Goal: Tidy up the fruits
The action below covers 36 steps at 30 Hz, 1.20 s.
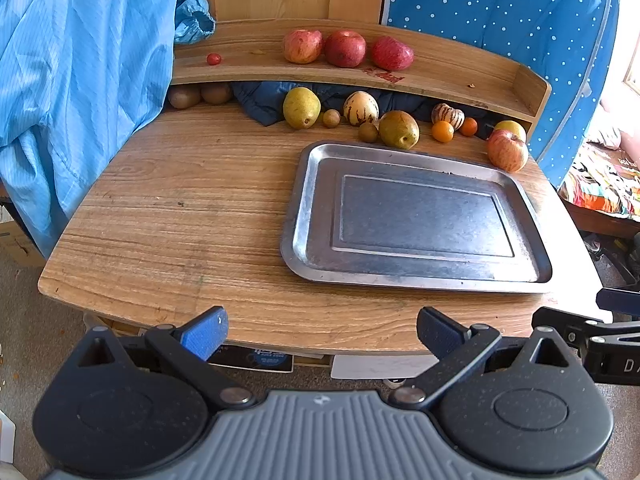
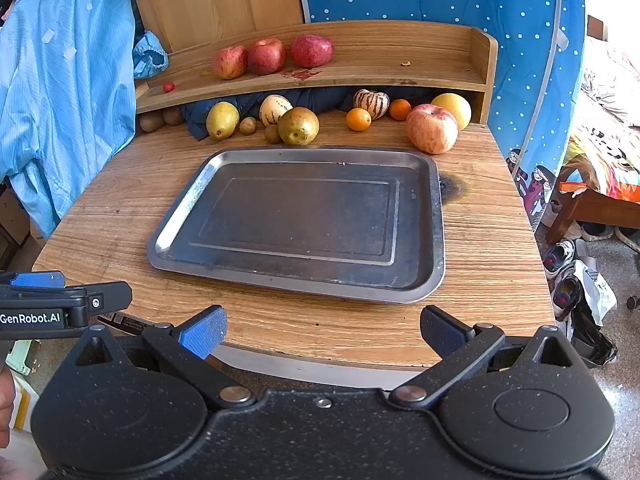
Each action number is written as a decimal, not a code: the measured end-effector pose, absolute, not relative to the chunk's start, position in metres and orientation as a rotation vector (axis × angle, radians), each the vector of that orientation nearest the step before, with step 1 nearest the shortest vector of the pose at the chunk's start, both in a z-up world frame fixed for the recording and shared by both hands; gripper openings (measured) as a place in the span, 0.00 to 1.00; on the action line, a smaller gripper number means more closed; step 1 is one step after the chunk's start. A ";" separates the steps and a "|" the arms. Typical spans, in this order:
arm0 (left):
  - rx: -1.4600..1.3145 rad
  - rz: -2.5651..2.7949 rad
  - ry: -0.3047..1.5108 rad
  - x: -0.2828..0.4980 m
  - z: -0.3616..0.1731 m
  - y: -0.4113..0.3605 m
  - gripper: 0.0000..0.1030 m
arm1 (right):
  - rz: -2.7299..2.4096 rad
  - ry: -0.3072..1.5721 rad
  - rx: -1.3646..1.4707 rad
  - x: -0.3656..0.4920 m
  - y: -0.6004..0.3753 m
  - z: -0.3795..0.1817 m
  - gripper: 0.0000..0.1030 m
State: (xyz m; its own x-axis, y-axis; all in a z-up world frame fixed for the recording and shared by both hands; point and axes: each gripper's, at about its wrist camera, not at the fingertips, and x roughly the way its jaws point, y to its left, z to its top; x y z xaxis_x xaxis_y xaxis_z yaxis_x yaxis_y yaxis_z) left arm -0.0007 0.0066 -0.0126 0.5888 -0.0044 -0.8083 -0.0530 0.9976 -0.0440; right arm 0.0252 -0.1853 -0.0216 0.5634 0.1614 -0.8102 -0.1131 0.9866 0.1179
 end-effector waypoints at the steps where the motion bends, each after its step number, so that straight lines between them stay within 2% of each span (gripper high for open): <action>1: -0.067 0.028 0.943 -0.001 -0.012 0.007 0.99 | 0.162 0.961 0.053 0.026 -0.185 -0.022 0.99; 24: -0.092 0.040 0.970 0.006 -0.008 0.013 0.99 | 0.167 0.977 0.051 0.030 -0.180 -0.023 0.99; 36: -0.194 0.089 0.996 0.013 0.006 0.033 0.99 | 0.045 1.007 -0.025 0.041 -0.169 0.017 0.99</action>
State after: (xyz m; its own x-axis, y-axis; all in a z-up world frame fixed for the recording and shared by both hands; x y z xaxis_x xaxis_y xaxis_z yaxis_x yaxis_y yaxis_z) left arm 0.0134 0.0327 0.0058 0.5417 -0.0138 -0.8405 -0.1631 0.9791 -0.1212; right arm 0.0407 -0.1691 0.0168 0.5339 0.0267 -0.8451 -0.0495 0.9988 0.0003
